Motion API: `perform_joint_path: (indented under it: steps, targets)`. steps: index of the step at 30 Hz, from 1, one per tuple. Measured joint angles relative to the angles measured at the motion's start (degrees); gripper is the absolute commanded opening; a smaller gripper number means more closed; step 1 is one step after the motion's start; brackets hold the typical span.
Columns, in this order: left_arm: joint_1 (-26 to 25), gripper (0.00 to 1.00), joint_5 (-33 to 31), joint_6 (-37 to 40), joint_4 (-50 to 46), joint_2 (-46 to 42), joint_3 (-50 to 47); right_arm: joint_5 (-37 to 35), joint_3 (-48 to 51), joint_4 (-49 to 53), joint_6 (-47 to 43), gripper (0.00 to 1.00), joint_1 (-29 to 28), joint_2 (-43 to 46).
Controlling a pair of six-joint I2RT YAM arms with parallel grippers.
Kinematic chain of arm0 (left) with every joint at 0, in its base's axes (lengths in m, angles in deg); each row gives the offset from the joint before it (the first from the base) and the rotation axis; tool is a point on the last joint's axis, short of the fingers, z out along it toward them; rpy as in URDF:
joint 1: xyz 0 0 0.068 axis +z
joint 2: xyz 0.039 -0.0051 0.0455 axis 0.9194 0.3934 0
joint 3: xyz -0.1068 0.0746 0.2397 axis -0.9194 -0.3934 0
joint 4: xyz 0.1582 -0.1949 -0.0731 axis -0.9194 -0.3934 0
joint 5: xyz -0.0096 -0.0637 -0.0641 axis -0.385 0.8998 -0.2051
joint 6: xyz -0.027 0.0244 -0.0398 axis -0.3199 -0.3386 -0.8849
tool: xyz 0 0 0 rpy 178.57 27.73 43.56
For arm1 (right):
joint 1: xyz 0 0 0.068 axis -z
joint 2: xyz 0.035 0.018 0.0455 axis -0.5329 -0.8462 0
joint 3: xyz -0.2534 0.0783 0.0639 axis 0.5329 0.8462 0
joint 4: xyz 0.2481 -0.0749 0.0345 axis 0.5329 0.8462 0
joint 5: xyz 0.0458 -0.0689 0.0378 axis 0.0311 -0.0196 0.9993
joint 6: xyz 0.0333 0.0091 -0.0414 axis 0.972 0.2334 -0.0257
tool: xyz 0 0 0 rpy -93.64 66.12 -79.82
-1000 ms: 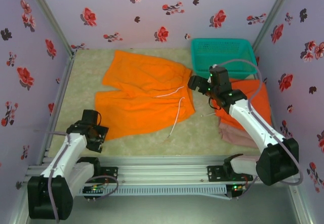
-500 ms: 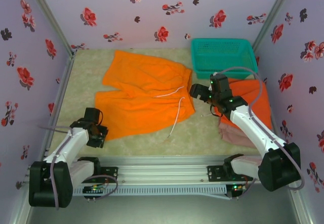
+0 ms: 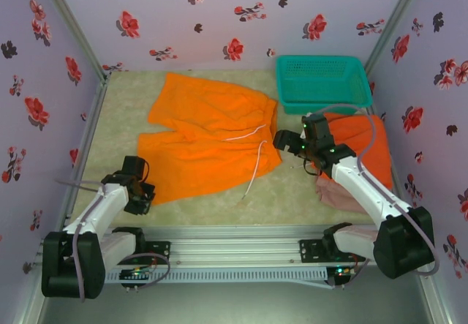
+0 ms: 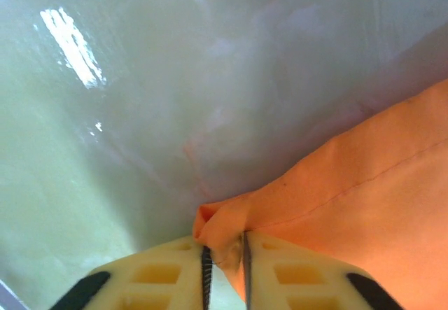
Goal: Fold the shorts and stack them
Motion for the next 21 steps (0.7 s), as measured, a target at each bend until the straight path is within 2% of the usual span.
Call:
perform_joint_path:
  steps: [3,11,14,18,21]
  targets:
    - [-0.09,0.1,-0.42,1.16,-0.07,0.28,0.22,0.74,0.61,0.0,-0.02,0.97,0.0,0.2]
    - [-0.09,0.0,-1.95,3.23,6.78,0.52,1.84,3.06,2.29,0.2,0.0,0.98,0.0,0.2]
    - [-0.09,0.0,-1.97,3.82,6.91,0.2,3.15,3.63,2.45,0.46,0.02,0.96,0.0,0.2]
    - [-0.09,0.0,-1.97,4.22,6.12,-2.05,4.24,4.76,3.63,0.37,2.21,0.9,-0.02,0.55]
    - [-0.09,0.0,-2.29,4.35,5.62,-4.55,4.66,4.96,5.35,0.15,6.1,0.81,-0.72,1.16]
